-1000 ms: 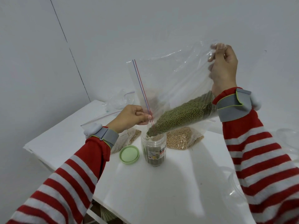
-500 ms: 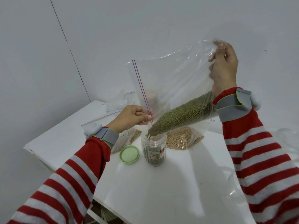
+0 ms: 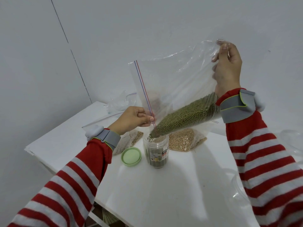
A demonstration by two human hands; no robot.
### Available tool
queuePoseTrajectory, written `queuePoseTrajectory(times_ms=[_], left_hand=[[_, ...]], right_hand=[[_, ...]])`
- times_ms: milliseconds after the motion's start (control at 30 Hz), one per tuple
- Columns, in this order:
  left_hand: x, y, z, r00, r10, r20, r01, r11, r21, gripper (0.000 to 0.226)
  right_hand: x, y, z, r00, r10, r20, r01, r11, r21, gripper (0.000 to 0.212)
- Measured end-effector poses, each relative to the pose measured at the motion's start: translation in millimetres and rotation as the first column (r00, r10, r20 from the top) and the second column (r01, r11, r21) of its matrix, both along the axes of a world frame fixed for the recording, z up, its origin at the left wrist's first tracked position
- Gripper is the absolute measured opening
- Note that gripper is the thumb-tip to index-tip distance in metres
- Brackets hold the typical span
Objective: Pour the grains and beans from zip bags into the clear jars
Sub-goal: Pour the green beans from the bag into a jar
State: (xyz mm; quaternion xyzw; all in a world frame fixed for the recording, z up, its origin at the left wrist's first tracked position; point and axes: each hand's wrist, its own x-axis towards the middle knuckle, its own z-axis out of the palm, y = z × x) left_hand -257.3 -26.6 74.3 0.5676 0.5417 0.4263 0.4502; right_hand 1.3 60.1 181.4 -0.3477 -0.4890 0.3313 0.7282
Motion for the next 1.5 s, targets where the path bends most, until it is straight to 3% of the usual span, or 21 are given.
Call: queuePoseTrajectory(times_ms=[1500], left_hand=[[2.6,11.8,-17.2,1.000,-0.001,0.013,0.001,1.000,0.019,0.021]], right_hand=[[-4.9,-9.1,4.3,1.000,0.022,0.023,-0.022,1.000,0.009,0.022]])
